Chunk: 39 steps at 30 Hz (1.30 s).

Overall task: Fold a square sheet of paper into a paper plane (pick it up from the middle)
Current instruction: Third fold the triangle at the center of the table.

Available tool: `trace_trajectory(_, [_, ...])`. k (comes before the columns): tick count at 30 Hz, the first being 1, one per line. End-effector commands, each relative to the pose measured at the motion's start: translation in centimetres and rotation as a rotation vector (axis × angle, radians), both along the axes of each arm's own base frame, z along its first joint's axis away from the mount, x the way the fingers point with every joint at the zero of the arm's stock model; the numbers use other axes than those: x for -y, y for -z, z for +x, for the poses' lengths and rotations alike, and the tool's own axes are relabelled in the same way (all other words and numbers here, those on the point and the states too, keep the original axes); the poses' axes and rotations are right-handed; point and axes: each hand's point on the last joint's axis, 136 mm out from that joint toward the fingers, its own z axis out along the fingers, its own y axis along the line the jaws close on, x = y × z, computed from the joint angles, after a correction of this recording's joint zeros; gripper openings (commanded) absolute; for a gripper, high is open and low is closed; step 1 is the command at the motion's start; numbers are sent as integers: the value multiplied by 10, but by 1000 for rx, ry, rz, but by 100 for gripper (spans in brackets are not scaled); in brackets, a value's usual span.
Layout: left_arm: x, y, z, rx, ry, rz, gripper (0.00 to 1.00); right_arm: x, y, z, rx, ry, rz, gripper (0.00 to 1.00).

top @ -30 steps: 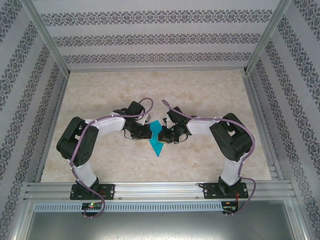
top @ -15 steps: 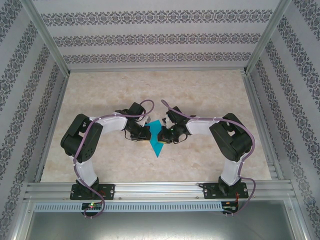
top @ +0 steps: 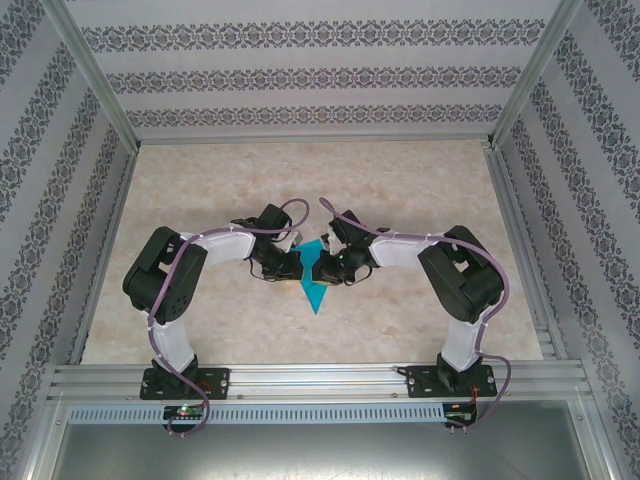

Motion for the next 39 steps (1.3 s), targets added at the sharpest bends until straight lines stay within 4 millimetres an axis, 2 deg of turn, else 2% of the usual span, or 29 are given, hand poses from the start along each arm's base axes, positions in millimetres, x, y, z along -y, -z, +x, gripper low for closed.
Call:
trace_trajectory(1, [-7, 11, -4, -25, 14, 25, 11, -2, 6, 0, 5, -18, -35, 14])
trace_trajectory(10, [-7, 13, -6, -32, 16, 25, 11, -2, 14, 0, -6, -11, -47, 14])
trace_trajectory(21, [-7, 15, -8, -39, 19, 22, 11, -6, 1, 6, 24, 7, -5, 11])
trace_trajectory(27, [-7, 15, -8, -41, 21, 20, 11, -2, -8, 7, 43, 16, -10, 10])
trace_trajectory(39, [-5, 12, -9, -41, 23, 3, 10, -2, 6, 6, 20, 8, -58, 10])
